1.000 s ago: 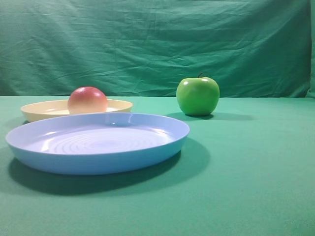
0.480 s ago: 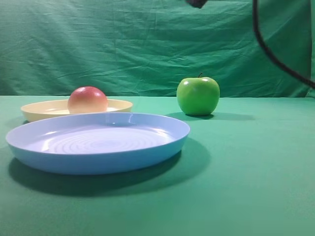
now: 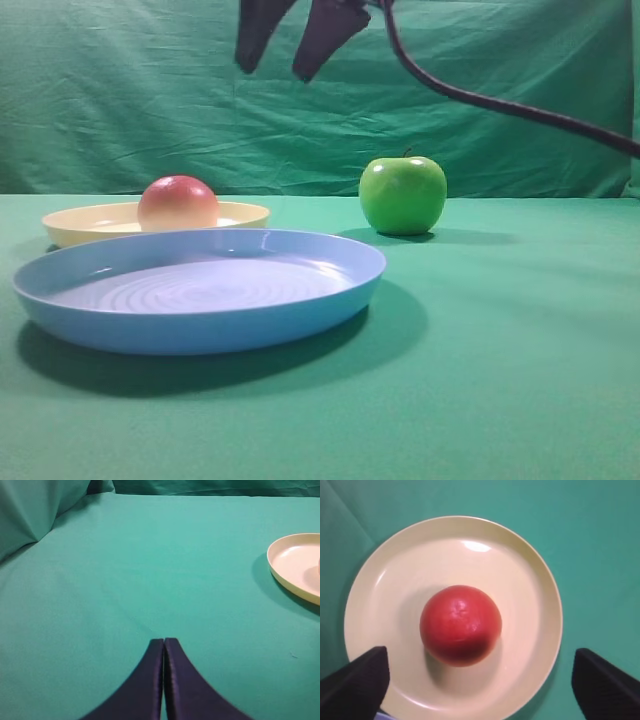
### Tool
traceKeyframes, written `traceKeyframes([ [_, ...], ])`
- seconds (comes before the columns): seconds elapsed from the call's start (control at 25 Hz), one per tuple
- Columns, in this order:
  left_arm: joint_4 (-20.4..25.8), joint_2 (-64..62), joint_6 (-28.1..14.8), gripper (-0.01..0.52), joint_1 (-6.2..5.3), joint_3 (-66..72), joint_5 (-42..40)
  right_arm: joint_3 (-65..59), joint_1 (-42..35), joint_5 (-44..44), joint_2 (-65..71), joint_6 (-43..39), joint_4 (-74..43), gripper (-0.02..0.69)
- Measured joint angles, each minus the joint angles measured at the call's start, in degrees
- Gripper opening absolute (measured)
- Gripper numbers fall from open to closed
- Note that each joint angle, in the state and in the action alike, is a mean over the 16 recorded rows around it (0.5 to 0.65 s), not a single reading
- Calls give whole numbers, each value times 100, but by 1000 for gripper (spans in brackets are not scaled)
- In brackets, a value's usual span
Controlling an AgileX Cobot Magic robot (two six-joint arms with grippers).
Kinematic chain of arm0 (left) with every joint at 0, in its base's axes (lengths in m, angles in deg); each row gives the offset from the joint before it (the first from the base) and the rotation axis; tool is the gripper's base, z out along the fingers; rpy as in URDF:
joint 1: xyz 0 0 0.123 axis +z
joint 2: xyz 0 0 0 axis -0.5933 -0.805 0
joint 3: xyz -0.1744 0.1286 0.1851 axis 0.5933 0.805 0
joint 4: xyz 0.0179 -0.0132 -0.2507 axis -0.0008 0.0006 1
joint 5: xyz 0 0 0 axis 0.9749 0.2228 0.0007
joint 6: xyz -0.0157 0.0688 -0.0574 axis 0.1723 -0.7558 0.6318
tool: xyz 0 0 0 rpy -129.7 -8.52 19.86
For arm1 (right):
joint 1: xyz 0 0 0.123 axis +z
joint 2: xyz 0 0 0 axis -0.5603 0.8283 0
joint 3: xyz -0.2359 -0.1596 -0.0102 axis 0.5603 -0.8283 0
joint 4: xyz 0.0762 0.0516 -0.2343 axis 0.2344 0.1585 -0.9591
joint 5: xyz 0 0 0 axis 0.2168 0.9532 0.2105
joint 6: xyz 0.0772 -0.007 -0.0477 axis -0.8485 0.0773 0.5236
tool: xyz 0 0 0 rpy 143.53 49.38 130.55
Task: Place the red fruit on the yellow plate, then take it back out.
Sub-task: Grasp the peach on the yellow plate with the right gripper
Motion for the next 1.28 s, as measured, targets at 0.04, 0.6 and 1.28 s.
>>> traceKeyframes([
  [0.04,0,0,0,0,0,0,0,52,16,-46,101,21,32,653],
  [0.6,0,0,0,0,0,0,0,238,133,-877,907,465,527,646],
  [1.28,0,0,0,0,0,0,0,548,210,-495,1160,747,447,292],
])
